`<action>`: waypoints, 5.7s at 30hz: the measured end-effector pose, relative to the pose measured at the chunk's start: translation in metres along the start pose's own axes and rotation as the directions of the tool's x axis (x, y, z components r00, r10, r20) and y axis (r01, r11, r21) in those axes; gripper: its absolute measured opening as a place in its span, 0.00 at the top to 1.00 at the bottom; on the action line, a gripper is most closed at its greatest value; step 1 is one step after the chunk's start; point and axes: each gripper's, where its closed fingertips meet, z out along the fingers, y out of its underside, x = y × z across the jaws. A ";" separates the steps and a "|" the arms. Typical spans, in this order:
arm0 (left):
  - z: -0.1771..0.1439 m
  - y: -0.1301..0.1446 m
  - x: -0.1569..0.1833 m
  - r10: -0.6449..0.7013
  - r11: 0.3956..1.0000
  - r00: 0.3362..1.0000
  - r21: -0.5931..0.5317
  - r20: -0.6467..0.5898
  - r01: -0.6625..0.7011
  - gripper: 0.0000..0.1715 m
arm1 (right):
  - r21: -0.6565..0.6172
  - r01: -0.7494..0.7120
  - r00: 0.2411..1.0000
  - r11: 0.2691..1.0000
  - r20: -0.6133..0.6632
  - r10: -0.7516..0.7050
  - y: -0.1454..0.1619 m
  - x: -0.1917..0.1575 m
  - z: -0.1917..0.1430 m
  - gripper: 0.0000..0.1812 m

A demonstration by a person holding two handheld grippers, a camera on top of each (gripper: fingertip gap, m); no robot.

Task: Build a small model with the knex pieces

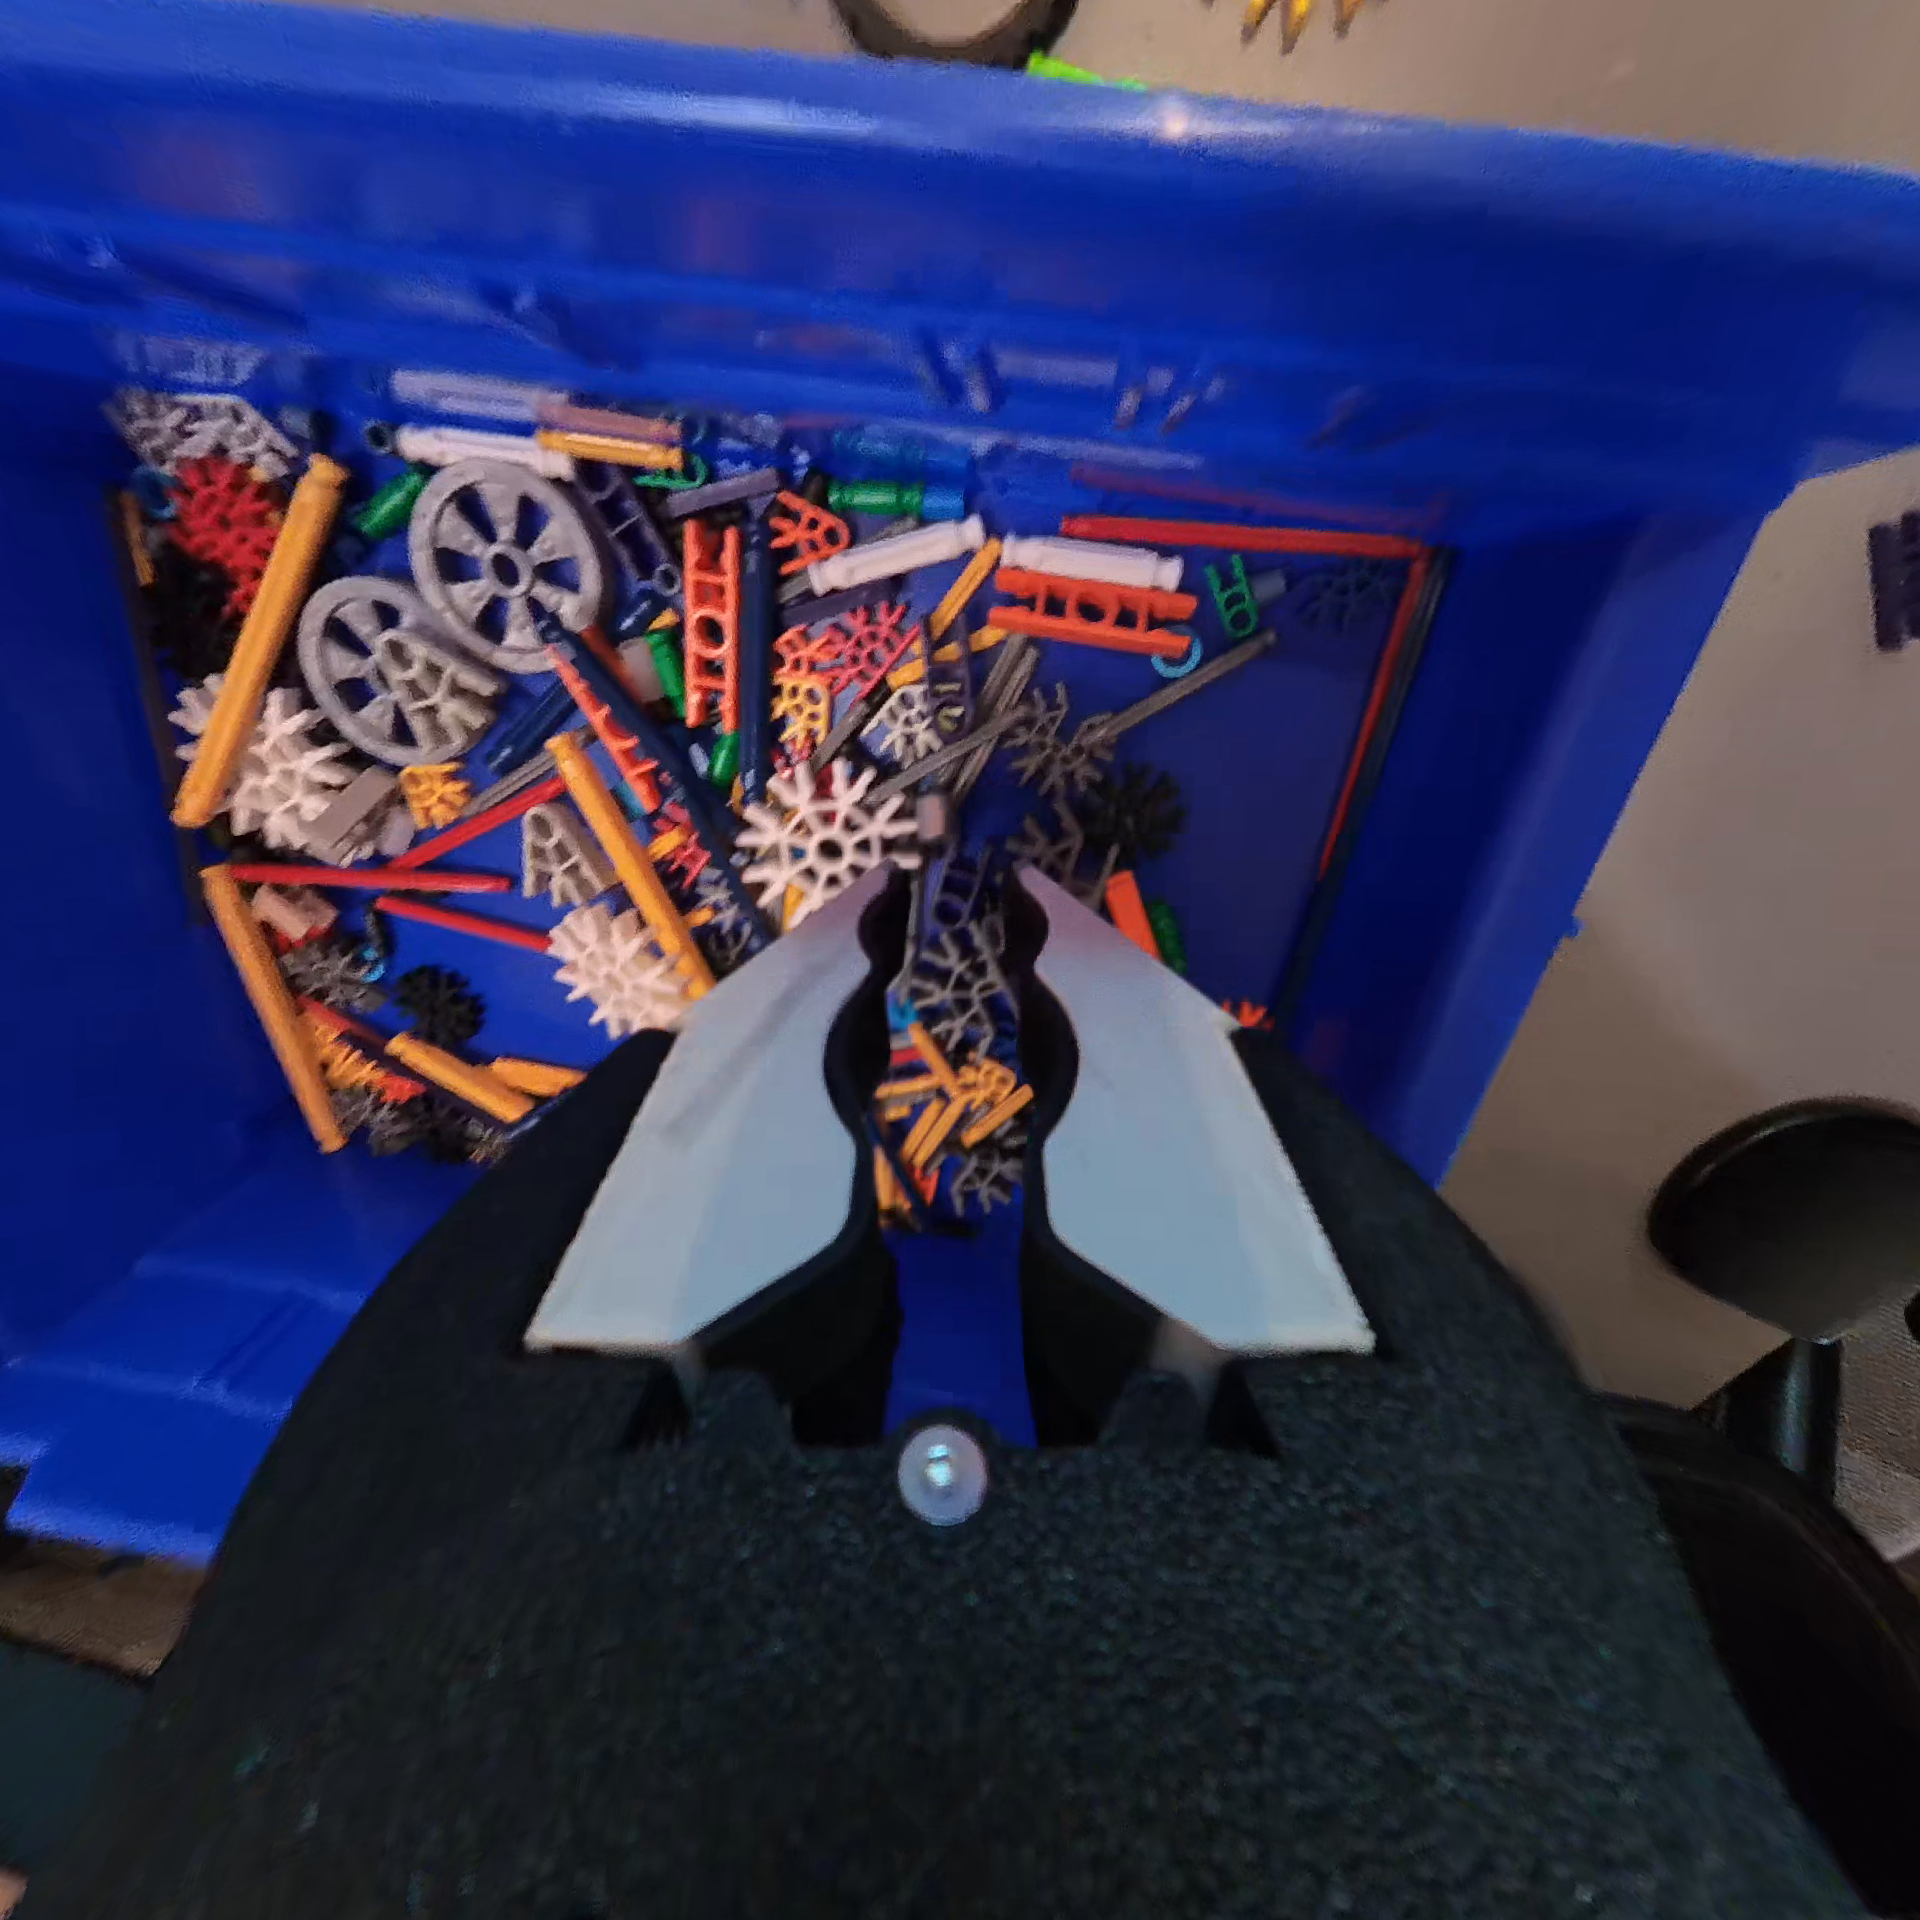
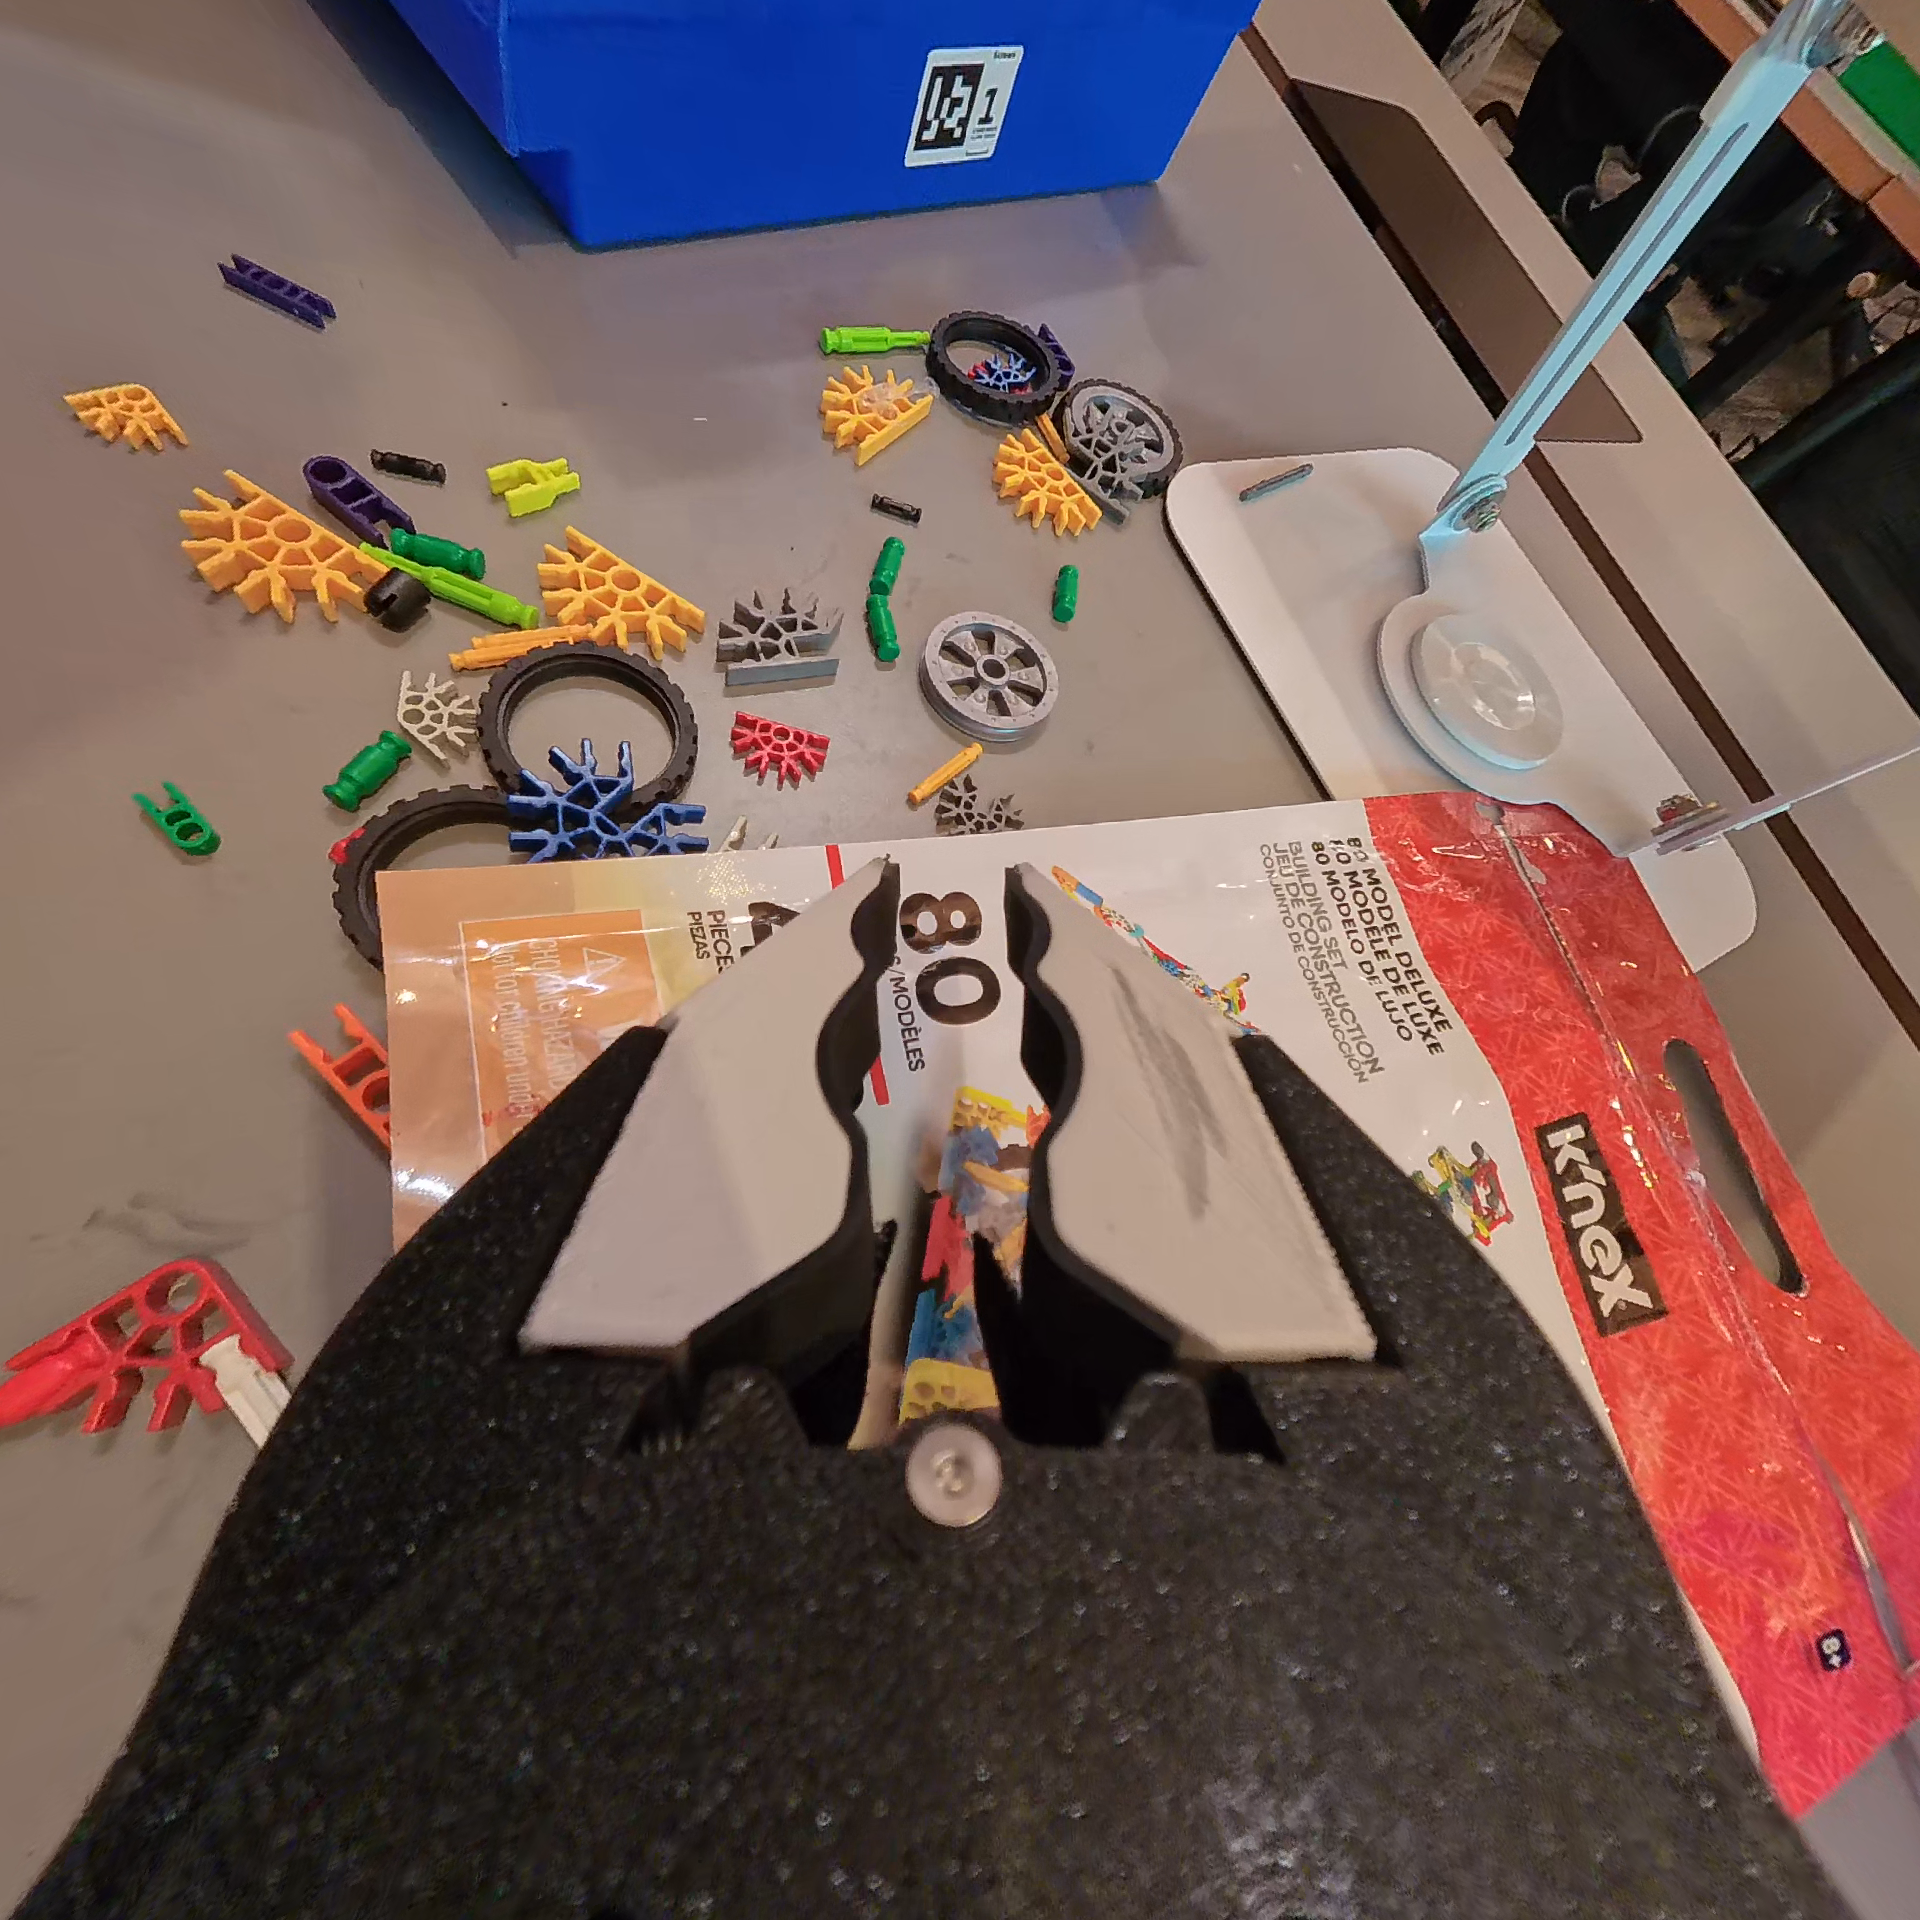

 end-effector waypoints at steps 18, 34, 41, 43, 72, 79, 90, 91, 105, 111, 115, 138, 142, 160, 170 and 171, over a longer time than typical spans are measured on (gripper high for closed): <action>-0.005 0.071 0.008 0.041 0.954 0.995 -0.294 -0.093 -0.067 0.91 | -0.009 0.004 1.000 1.000 0.004 -0.004 0.002 -0.001 0.001 0.90; -0.010 -0.012 -0.024 0.074 0.997 0.996 0.034 0.041 -0.076 0.91 | -0.016 0.001 1.000 1.000 0.004 0.000 0.004 -0.001 0.003 0.90; 0.018 -0.019 -0.018 0.102 0.995 0.995 0.016 0.004 -0.103 0.92 | -0.020 -0.002 1.000 1.000 0.003 0.002 0.005 0.000 0.003 0.90; 0.023 -0.022 -0.014 0.105 0.994 0.994 0.025 0.005 -0.105 0.90 | -0.018 -0.001 1.000 1.000 0.005 0.001 0.005 -0.001 0.003 0.90; 0.032 -0.023 -0.005 0.013 0.999 1.000 0.044 0.000 -0.013 0.89 | -0.010 0.003 1.000 1.000 0.002 -0.003 0.002 -0.001 0.001 0.90; 0.028 -0.015 0.006 0.035 0.999 0.999 0.032 -0.016 -0.035 0.93 | -0.007 0.005 1.000 1.000 0.003 -0.005 0.001 -0.001 0.000 0.90; 0.030 -0.028 0.002 -0.055 0.995 0.997 0.085 -0.048 0.059 0.89 | -0.007 0.005 1.000 1.000 0.003 -0.005 0.001 -0.001 0.000 0.90; 0.030 -0.028 0.002 -0.072 0.993 0.996 0.089 -0.060 0.077 0.89 | -0.005 0.005 1.000 1.000 0.004 -0.005 0.001 -0.001 0.000 0.90; 0.030 -0.024 0.009 -0.087 0.993 0.990 0.074 -0.108 0.095 0.88 | -0.001 0.006 1.000 1.000 0.008 -0.006 0.000 -0.002 0.000 0.90; 0.033 -0.027 0.007 -0.092 0.992 0.990 0.072 -0.106 0.099 0.93 | 0.000 0.004 1.000 1.000 0.007 -0.004 0.000 -0.001 0.000 0.90; 0.033 -0.027 0.007 -0.083 0.993 0.991 0.080 -0.101 0.091 0.93 | 0.002 0.005 1.000 1.000 0.007 -0.005 -0.001 -0.001 -0.001 0.90; -0.071 -0.066 0.133 0.001 0.949 1.000 0.314 0.023 -0.008 0.93 | 0.042 0.048 0.999 0.998 -0.016 -0.047 -0.015 -0.004 -0.011 0.90; -0.048 -0.075 0.174 0.002 0.942 1.000 0.335 -0.015 0.003 0.93 | 0.057 0.070 0.997 0.996 -0.020 -0.069 -0.021 -0.007 -0.015 0.90; 0.010 -0.094 0.243 -0.014 0.950 0.997 0.309 -0.076 0.037 0.93 | 0.078 0.219 0.974 0.973 0.036 -0.222 -0.035 -0.042 -0.020 0.90; 0.021 -0.102 0.245 -0.046 0.950 0.996 0.304 -0.074 0.067 0.91 | 0.047 0.253 0.967 0.966 0.019 -0.254 -0.032 -0.042 -0.019 0.90; 0.020 -0.102 0.246 -0.050 0.950 0.996 0.306 -0.074 0.070 0.90 | 0.047 0.253 0.967 0.966 0.018 -0.254 -0.032 -0.042 -0.020 0.90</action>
